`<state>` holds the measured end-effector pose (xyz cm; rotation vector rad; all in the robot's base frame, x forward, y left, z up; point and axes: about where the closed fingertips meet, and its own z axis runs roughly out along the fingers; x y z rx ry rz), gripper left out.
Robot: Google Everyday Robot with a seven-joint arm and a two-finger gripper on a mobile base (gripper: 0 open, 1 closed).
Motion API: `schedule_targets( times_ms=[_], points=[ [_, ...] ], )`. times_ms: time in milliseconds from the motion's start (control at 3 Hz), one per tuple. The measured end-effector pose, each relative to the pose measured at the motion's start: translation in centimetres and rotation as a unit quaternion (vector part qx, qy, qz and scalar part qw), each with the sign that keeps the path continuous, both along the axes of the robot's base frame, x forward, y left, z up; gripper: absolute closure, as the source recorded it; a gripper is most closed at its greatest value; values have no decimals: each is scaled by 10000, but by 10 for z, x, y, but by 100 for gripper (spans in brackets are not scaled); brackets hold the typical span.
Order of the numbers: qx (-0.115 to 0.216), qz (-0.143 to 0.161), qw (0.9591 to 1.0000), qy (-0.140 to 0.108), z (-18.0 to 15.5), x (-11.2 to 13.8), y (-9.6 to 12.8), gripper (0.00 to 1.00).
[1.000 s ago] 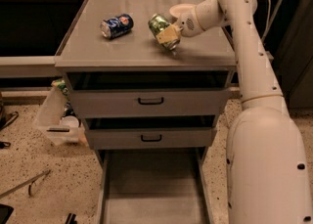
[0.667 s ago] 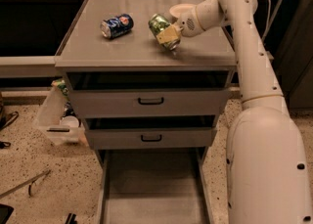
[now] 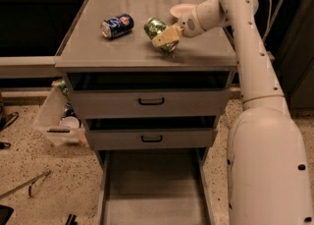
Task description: Pick green can from bottom drawer and place on counter
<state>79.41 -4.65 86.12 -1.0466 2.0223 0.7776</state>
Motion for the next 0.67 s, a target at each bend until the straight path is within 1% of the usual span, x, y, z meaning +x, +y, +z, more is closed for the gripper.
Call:
schedule_targets(
  times_ms=[333,667],
  points=[
    [0,0,10000,0,0,0,0,0],
    [0,0,10000,0,0,0,0,0]
  ],
)
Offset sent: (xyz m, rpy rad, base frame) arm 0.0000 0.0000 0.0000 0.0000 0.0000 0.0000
